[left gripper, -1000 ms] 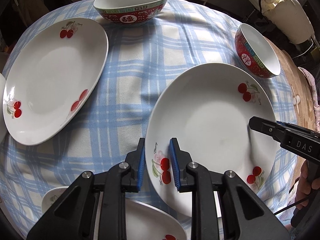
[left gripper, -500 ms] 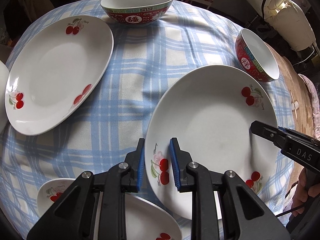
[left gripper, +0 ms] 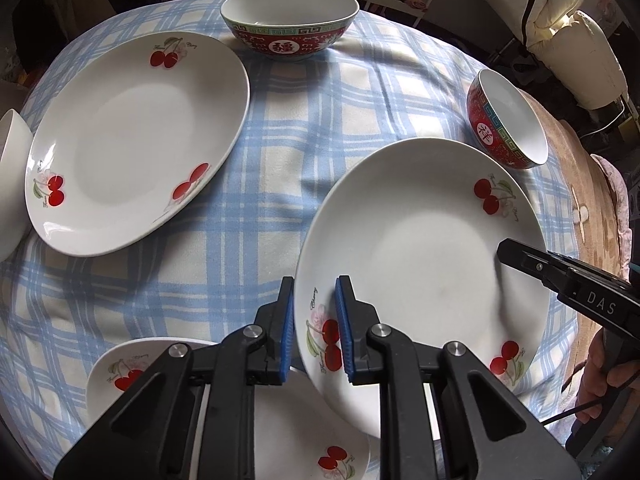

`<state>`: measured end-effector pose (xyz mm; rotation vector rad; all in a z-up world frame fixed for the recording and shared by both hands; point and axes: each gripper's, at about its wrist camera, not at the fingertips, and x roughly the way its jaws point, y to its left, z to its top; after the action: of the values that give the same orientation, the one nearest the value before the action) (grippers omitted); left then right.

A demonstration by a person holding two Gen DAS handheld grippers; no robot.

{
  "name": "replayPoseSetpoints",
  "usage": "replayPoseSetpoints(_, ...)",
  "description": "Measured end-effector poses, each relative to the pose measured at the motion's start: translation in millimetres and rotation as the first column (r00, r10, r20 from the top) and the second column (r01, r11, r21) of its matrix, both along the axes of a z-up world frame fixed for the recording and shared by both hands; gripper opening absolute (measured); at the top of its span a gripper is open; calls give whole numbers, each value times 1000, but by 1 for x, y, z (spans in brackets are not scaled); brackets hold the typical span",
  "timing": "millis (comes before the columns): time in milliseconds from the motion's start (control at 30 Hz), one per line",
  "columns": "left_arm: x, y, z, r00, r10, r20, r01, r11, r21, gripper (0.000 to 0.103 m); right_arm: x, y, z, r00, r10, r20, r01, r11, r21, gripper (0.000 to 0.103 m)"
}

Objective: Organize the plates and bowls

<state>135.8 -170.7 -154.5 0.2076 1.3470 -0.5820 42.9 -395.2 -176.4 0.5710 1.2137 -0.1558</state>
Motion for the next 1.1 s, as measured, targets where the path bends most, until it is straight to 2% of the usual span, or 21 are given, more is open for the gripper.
replayPoseSetpoints(233,-1,0,17,1000,2,16,-2,1000,-22,18,-7,-6,11,999,-17,38,17,1000,-4,21)
replayPoseSetpoints(567,0,9,41,998,4,64,-4,1000,-8,17,-13,-5,23,995,-20,99,14,998,61,20)
replayPoseSetpoints(800,-2,45,49,996,50,73,-51,999,8,17,-7,26,28,992,22,121,-32,996,83,19)
replayPoseSetpoints(1100,-10,108,58,986,147,81,-149,989,15,17,1,84,32,981,131,142,-146,985,97,19)
